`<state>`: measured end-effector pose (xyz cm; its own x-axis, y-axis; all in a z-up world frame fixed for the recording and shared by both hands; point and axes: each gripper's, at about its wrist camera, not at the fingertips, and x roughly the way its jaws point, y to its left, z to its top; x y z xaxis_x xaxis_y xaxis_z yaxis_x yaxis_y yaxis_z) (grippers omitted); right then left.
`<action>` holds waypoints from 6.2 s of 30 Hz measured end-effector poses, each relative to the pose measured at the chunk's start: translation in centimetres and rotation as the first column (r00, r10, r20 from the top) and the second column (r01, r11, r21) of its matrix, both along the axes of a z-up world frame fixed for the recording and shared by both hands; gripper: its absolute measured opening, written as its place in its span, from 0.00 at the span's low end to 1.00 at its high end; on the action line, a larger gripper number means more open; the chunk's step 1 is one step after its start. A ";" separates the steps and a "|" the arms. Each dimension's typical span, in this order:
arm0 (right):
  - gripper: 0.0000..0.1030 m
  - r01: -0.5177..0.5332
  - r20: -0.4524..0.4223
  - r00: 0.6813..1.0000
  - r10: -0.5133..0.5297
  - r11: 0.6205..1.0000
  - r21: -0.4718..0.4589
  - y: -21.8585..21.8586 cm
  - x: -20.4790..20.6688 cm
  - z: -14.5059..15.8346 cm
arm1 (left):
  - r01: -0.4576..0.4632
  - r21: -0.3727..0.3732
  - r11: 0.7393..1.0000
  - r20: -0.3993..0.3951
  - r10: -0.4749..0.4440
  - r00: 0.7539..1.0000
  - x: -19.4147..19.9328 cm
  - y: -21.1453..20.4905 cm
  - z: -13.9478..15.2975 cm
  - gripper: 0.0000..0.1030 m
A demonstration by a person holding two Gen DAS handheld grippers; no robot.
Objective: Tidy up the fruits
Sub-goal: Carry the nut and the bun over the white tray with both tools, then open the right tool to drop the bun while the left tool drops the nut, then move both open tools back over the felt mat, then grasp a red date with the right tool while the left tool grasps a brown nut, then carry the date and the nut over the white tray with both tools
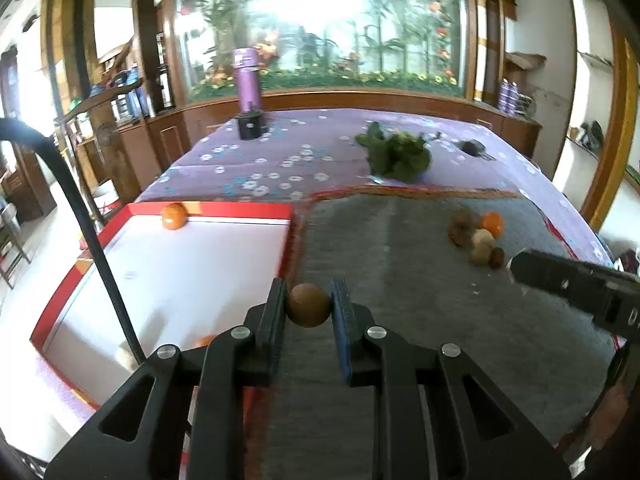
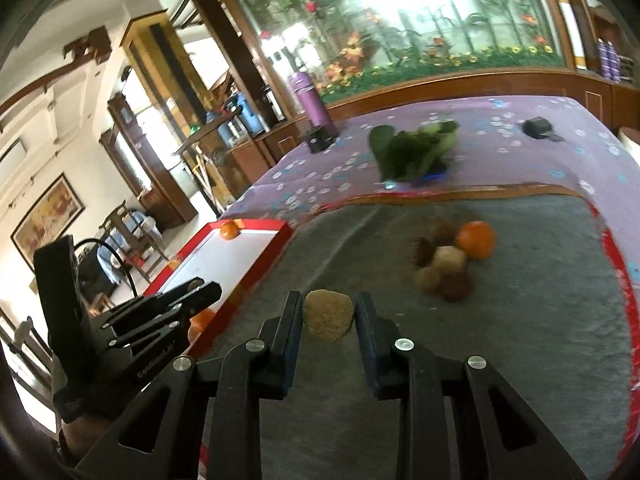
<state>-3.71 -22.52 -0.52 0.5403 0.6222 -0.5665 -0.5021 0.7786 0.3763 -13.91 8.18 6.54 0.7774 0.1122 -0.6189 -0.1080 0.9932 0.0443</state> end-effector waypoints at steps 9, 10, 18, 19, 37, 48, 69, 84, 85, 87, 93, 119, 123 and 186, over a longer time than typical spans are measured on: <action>0.26 -0.093 -0.010 0.996 0.093 0.996 -0.009 5.9 -0.5 -0.2 | -0.083 -0.005 0.997 0.013 0.083 0.996 -0.6 3.5 -0.3 0.19; 0.26 -0.101 -0.010 0.995 0.101 0.995 -0.011 6.4 -0.6 -0.1 | -0.093 -0.006 0.996 0.014 0.093 0.996 -0.5 3.9 -0.4 0.19; 0.26 -0.182 0.000 0.983 0.182 0.983 -0.021 11.0 -0.3 0.1 | -0.151 -0.011 0.989 0.018 0.151 0.988 -1.1 6.6 -0.8 0.19; 0.26 -0.191 -0.002 0.982 0.191 0.981 -0.023 11.7 -0.2 0.1 | -0.157 -0.012 0.988 0.016 0.157 0.987 -1.1 6.9 -0.8 0.19; 0.26 -0.281 -0.062 0.959 0.278 0.958 -0.063 19.1 0.5 -2.8 | -0.258 -0.008 0.966 -0.043 0.257 0.965 -0.8 11.5 -2.9 0.19; 0.30 -0.305 -0.105 0.949 0.297 0.950 -0.070 19.4 0.6 -4.2 | -0.306 -0.018 0.952 -0.091 0.303 0.949 -1.1 12.6 -3.8 0.30; 0.34 -0.107 -0.083 0.991 0.108 0.994 0.021 8.2 3.3 -2.8 | -0.222 0.056 0.973 -0.054 0.225 0.973 -0.6 7.4 -1.6 0.71; 0.37 0.169 -0.139 0.973 -0.182 0.980 -0.103 -6.4 6.9 -4.3 | 0.013 0.066 0.998 -0.126 -0.004 0.992 2.0 -0.6 -1.7 0.71; 0.37 0.157 -0.147 0.974 -0.173 0.981 -0.115 -6.5 7.3 -4.5 | 0.038 0.060 0.997 -0.133 -0.030 0.991 2.3 -1.2 -1.7 0.71; 0.37 0.138 -0.149 0.976 -0.162 0.978 -0.155 -6.0 7.8 -4.8 | 0.079 0.047 0.996 -0.146 -0.071 0.987 2.8 -2.5 -1.7 0.71; 0.34 0.110 -0.138 0.980 -0.143 0.970 -0.218 -4.3 8.9 -6.2 | 0.153 0.042 0.987 -0.171 -0.144 0.975 4.1 -5.3 -1.4 0.71; 0.19 0.264 -0.266 0.927 -0.265 0.964 -0.039 -10.8 11.2 -7.2 | 0.421 0.001 0.907 -0.275 -0.405 0.872 10.7 -12.9 -3.2 0.58; 0.19 0.266 -0.271 0.926 -0.264 0.963 -0.029 -10.9 11.2 -7.2 | 0.433 0.002 0.901 -0.292 -0.414 0.862 11.4 -13.2 -3.9 0.50; 0.18 -0.106 -0.114 0.989 0.097 0.992 -0.073 8.5 0.9 -1.1 | 0.096 -0.126 0.987 0.007 -0.096 0.995 -0.6 2.9 2.0 0.19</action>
